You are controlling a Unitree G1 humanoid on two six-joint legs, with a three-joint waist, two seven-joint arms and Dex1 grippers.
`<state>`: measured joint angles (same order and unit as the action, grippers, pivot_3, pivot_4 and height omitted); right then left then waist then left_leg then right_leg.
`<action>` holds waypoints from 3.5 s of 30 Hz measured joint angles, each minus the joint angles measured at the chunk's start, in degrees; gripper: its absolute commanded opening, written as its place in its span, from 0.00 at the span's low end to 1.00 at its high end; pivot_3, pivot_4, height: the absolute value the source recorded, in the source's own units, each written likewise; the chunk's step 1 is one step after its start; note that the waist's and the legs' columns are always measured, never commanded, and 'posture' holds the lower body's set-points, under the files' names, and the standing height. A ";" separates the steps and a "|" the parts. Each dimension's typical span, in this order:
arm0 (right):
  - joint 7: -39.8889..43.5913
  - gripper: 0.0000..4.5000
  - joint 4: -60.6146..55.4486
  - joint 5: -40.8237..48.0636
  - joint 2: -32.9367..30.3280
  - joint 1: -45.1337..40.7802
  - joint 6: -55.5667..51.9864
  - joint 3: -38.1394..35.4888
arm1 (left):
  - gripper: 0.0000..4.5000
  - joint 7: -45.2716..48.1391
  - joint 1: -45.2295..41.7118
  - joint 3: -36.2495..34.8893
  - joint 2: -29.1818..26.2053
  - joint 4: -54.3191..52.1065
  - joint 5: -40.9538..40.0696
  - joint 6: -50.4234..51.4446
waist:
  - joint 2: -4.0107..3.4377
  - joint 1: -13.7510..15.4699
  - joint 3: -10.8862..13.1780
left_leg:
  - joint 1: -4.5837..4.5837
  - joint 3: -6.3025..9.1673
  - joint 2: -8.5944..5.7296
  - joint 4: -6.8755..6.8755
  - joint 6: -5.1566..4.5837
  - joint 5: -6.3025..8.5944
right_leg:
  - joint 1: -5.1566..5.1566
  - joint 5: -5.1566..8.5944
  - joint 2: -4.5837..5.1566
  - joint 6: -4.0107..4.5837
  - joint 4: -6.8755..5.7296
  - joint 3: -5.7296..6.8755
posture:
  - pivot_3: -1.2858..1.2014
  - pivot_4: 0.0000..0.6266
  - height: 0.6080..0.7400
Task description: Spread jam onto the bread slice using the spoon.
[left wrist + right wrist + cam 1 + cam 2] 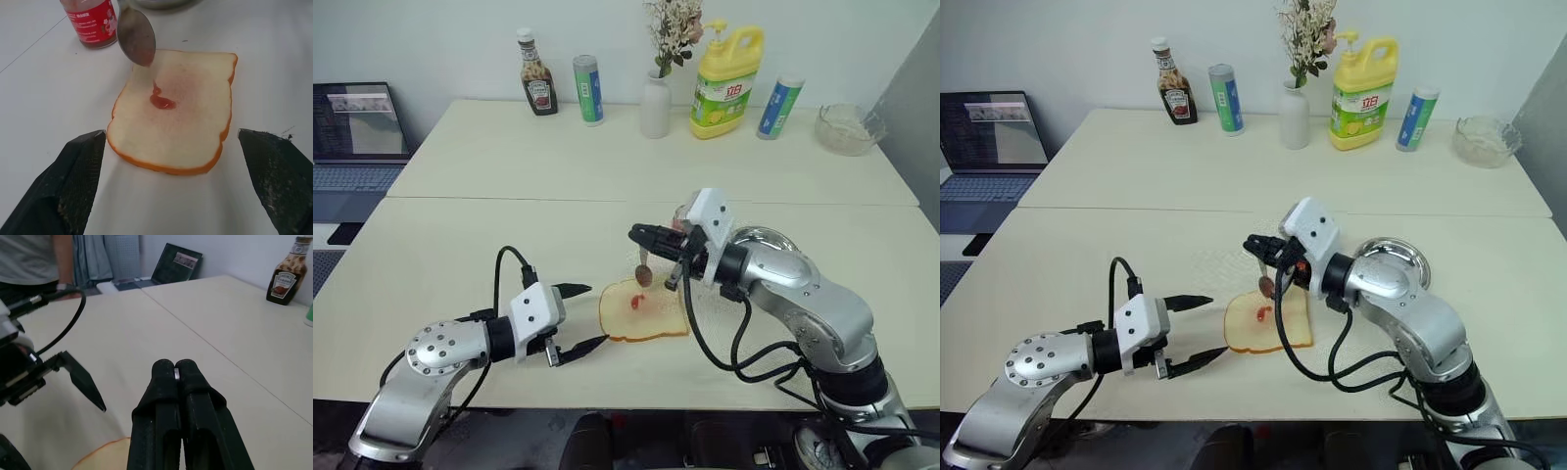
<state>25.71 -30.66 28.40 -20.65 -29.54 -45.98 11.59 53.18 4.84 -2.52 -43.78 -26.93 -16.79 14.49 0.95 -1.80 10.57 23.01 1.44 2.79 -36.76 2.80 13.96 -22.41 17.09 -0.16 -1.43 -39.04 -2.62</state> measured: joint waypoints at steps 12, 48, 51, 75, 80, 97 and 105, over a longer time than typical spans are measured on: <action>-2.04 0.00 0.23 2.29 2.61 3.52 -1.38 -5.19 | 1.00 0.32 -1.15 0.32 0.19 1.15 0.05 -1.27 | 0.00 -0.01 0.00 | -0.01 0.01 0.00 -0.01 0.00 0.00 | 0.02 0.00 -0.01 0.00 -0.03 0.00 | 0.52 0.24 1.00; -26.55 0.00 11.97 32.91 17.90 15.67 -16.34 -21.09 | 1.00 6.33 -2.25 0.07 -2.43 4.34 -2.03 -2.61 | 0.03 -0.55 -0.02 | -0.08 -0.02 0.05 0.06 0.00 0.00 | 0.03 0.02 -0.09 0.00 -0.01 -0.06 | 0.52 0.24 1.00; -26.68 0.00 13.75 31.85 19.86 14.73 -14.86 -20.21 | 1.00 6.33 -2.19 -0.11 -2.60 4.70 -1.99 -2.76 | 0.03 -0.59 -0.02 | -0.08 -0.02 0.12 0.06 0.00 0.00 | 0.00 0.02 -0.17 0.00 -0.02 -0.07 | 0.52 0.24 1.00; -28.48 0.00 17.33 32.80 18.36 12.81 -12.79 -22.08 | 1.00 6.36 -2.98 -1.14 -3.41 7.31 -1.66 -5.03 | 0.03 -0.31 -0.02 | -0.08 -0.03 0.13 0.09 0.00 0.00 | -0.01 0.03 -0.18 0.01 -0.02 -0.07 | 0.52 0.24 1.00; -31.05 0.00 19.76 31.60 21.55 11.76 -9.35 -23.80 | 1.00 6.39 -3.15 -0.47 -3.30 7.31 -1.14 -5.03 | 0.03 -0.30 -0.02 | -0.07 -0.06 0.14 0.09 0.00 0.00 | -0.01 0.02 -0.19 0.02 -0.01 -0.09 | 0.52 0.24 1.00; -36.75 0.00 18.56 39.90 20.66 14.90 -12.93 -26.74 | 1.00 6.21 -4.22 0.17 -3.13 7.12 -1.08 -4.77 | 0.03 -0.37 -0.02 | -0.07 -0.06 0.14 0.10 0.00 0.00 | 0.00 0.03 -0.17 0.03 0.01 -0.09 | 0.52 0.24 1.00; -38.52 0.00 17.44 47.72 15.45 15.00 -16.35 -27.17 | 1.00 6.20 -4.50 0.48 -2.99 7.12 -1.05 -4.71 | 0.03 -0.49 -0.02 | -0.07 -0.05 0.15 0.10 0.00 0.00 | -0.01 0.03 -0.21 0.02 -0.01 -0.10 | 0.52 0.24 1.00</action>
<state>-12.81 -13.21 76.11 -5.20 -14.55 -62.33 -15.58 59.38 0.34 -2.04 -46.78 -19.81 -17.84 9.77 0.98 -2.29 10.55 22.94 1.38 2.94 -36.67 2.79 13.97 -22.42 17.13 -0.38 -1.41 -39.05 -2.72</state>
